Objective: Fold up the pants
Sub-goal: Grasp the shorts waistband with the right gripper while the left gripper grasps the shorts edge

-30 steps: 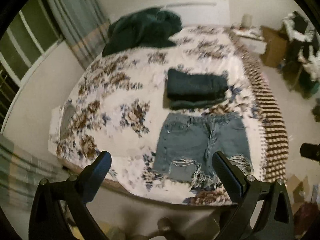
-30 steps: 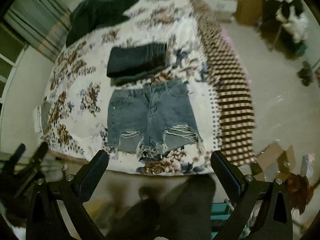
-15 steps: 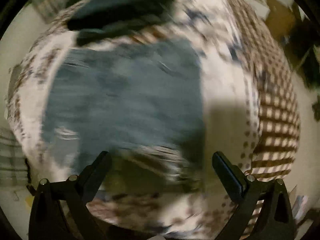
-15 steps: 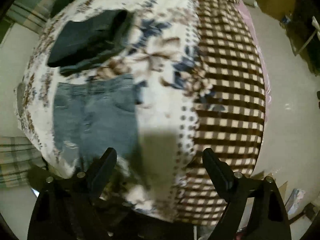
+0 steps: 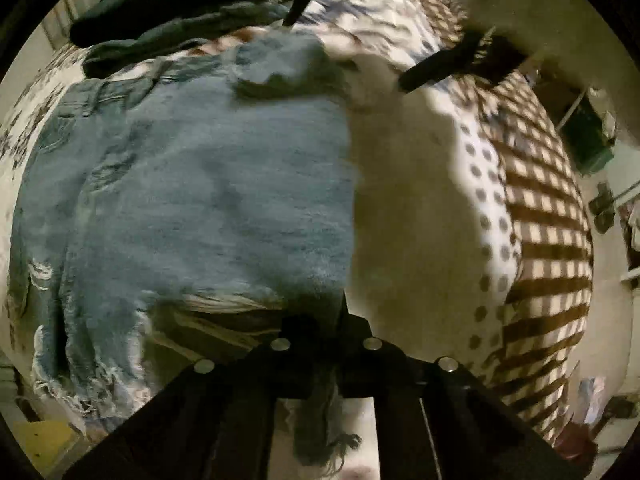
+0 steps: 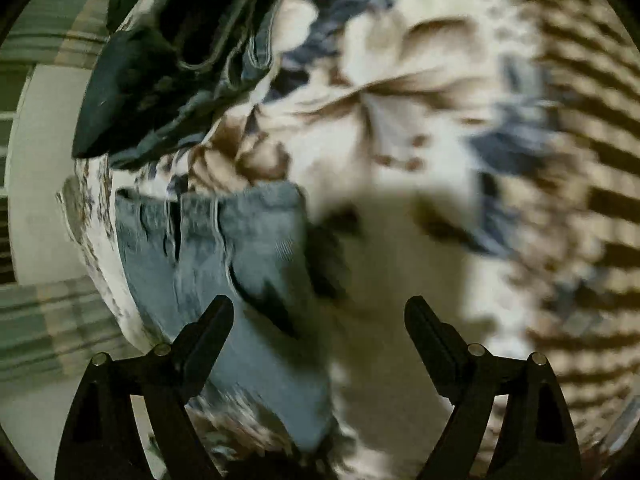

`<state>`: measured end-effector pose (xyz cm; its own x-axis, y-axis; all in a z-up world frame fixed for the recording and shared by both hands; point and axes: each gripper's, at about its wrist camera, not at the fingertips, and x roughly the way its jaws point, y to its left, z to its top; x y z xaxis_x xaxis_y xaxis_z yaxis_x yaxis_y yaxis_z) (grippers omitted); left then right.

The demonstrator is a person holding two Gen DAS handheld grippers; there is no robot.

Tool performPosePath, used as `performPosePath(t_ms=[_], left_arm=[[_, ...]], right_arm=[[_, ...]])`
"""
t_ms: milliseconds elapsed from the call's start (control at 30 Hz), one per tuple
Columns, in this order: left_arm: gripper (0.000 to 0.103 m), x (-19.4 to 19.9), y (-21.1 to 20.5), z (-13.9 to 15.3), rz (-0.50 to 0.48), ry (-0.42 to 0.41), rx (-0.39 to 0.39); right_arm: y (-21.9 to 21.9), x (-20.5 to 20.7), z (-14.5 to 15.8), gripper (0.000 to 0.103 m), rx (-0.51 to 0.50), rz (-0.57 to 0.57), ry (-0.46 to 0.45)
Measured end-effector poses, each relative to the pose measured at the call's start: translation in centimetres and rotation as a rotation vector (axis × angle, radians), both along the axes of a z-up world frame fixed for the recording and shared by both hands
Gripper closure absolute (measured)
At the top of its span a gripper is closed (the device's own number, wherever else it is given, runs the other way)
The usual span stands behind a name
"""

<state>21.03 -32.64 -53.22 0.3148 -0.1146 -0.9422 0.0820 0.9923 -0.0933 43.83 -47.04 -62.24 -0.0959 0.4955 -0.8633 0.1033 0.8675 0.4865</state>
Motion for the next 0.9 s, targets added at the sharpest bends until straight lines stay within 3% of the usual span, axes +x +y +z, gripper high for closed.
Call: performPosePath(t_ms=[67,100,167,300,400,567,767,900], left_arm=[[0.099,-0.3,1.8,1.5,0.032,-0.020,-0.018],[0.099,-0.6,2.7,2.4,0.049,-0.036,-0.026],[0.100,-1.1,4.1,4.0,0.073,-0.055,-0.043],[0.100,-2.4,8.4,7.9,0.156,-0.092,-0.112],[0.100,-2.5,10.7,9.1,0.219,-0.123,-0.143],[0.099,-2.5,19.7,10.3,0.371,-0.156,-0.182],[0.099,-0.8,29.5,7.7,0.541,-0.148,-0.226],[0.099,0.6,34.4,3.5,0.616,-0.111,-0.246]], right_arm=[[1.3,0.8,-0.9,0.074,0.037,-0.016,-0.004],[1.7,0.9,-0.7,0.085,0.025,-0.019,-0.017],[2.2,0.5,0.6,0.092,0.000,-0.035,-0.051],[4.0,-0.7,5.2,0.097,-0.040,0.007,-0.106],[7.1,-0.9,9.7,0.097,-0.034,0.053,-0.134],[17.1,-0.2,14.7,0.097,-0.029,0.205,-0.179],[32.2,2.1,13.7,0.097,-0.124,0.347,-0.234],[40.3,3.0,9.5,0.097,-0.217,0.407,-0.234]])
